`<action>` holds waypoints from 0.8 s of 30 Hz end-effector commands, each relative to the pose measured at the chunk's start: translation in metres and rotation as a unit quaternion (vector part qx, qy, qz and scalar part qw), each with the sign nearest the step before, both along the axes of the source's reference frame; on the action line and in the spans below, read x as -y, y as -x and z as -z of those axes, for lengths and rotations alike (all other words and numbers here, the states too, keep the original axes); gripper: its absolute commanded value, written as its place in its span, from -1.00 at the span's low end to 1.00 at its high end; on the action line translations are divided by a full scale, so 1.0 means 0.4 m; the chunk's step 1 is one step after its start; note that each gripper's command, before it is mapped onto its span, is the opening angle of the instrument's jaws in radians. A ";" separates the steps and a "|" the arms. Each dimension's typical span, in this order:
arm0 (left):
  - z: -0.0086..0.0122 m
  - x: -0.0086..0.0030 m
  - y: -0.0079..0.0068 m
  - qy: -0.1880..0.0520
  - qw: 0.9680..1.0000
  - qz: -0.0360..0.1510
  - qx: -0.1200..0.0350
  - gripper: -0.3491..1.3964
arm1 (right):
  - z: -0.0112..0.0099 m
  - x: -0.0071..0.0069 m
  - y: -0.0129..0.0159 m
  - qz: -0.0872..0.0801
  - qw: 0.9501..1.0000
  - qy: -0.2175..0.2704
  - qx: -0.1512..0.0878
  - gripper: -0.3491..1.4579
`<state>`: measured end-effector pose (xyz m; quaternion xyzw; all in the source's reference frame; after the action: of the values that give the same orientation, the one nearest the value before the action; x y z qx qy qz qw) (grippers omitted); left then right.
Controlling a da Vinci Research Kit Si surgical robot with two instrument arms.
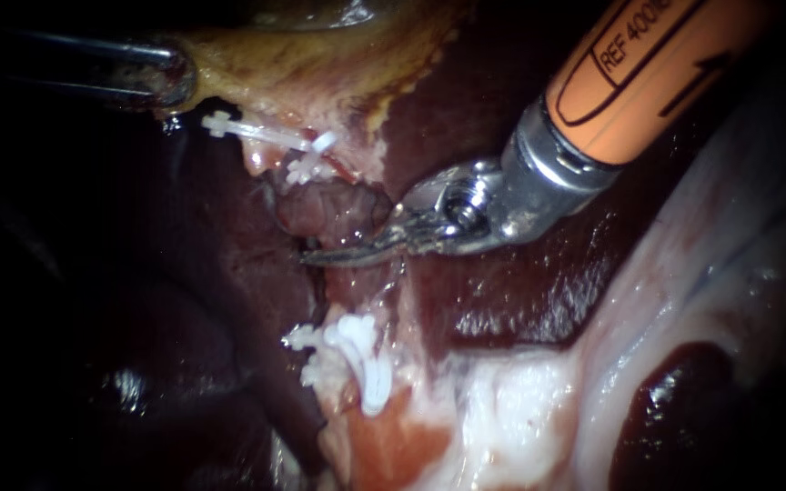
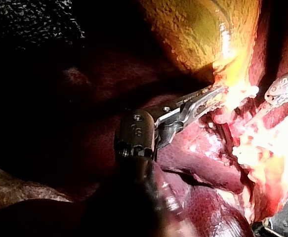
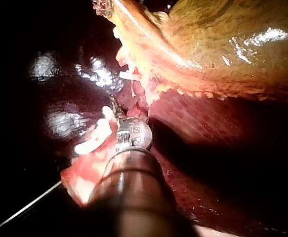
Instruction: Go back from the cut right tube
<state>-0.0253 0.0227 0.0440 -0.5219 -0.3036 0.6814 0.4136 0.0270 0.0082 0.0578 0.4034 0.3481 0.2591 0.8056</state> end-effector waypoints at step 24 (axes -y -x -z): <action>-0.0017 -0.0003 -0.0005 0.001 1.000 0.001 -0.002 -1.00 | 0.0073 0.0035 0.0148 0.045 0.957 0.281 -0.061 0.97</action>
<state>-0.0251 0.0228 0.0447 -0.5219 -0.3017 0.6822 0.4138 0.0201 0.0070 0.0544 0.1822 0.4301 0.0853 0.8801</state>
